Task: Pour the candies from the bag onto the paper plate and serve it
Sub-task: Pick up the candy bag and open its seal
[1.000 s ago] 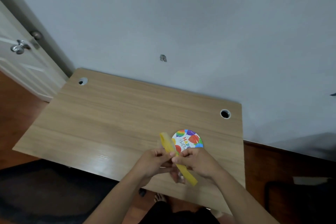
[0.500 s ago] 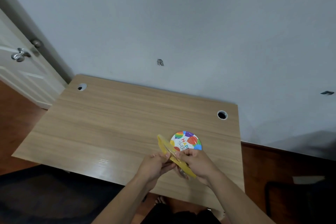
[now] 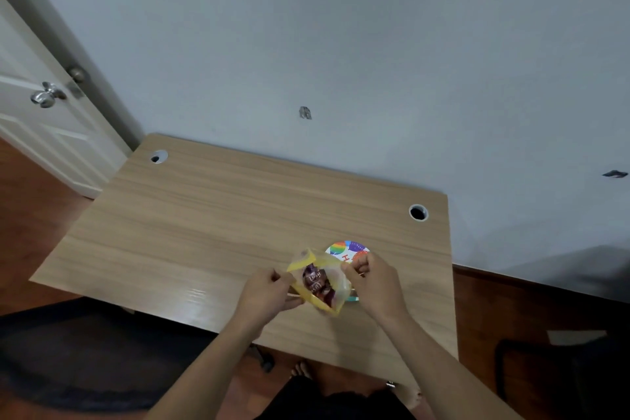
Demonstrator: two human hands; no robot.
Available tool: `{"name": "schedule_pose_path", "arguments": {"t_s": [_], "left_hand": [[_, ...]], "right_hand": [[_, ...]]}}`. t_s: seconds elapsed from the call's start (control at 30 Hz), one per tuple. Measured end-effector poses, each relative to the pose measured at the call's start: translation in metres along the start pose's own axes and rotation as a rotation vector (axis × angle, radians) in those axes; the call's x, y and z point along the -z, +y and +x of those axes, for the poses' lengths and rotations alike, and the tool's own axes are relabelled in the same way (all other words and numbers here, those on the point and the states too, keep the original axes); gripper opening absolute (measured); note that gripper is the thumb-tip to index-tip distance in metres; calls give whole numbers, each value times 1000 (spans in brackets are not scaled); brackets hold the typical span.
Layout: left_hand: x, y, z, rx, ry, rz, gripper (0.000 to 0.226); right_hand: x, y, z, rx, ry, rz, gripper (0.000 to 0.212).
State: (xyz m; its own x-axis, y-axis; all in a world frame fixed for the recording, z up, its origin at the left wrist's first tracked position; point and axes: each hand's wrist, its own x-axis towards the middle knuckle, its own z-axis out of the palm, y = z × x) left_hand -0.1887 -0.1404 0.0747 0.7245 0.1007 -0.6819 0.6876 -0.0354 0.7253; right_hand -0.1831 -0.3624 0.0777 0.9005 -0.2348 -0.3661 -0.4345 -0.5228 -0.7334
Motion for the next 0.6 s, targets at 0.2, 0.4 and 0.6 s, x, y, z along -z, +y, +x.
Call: {"name": "schedule_pose_path", "arguments": {"t_s": [0.2,0.4,0.6], "left_hand": [[28,15,4,-142,55,759,19],[44,13,18,-7,-335,393,49],[40,-25,45,-543,-309,862,77]], "right_hand": [[18,-12,8,205,-9,-537,14],[19,-25,4,323,-89,-522,14],[30,-24,-6,329,-184,-506,17]]}}
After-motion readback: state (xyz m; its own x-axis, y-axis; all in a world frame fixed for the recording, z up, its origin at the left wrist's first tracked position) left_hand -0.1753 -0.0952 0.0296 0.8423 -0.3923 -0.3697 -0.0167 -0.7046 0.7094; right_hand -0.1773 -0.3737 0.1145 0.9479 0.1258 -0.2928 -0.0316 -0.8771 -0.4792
